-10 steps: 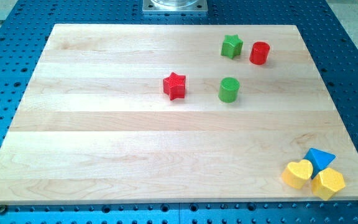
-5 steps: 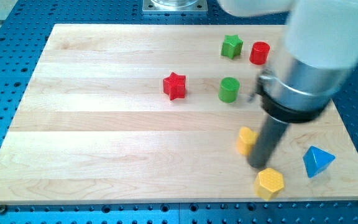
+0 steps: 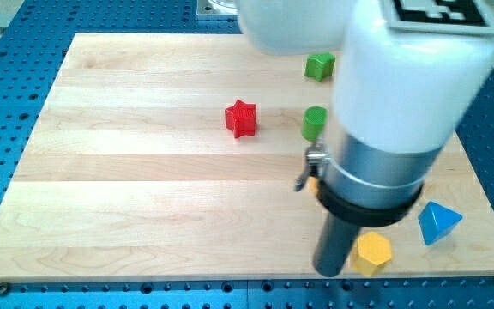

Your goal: Place the yellow heart diagonally top left to the yellow hexagon

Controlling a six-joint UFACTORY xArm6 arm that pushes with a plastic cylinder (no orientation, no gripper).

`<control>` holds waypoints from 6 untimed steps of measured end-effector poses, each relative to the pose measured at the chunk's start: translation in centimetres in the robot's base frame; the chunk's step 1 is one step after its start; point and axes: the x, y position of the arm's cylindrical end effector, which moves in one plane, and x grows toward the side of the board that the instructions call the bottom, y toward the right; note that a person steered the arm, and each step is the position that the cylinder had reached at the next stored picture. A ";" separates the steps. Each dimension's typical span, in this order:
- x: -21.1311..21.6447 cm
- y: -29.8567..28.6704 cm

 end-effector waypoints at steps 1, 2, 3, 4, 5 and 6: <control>0.0 4.3; -3.2 5.8; -4.5 4.6; -10.7 8.1; -9.5 19.6; -1.0 21.2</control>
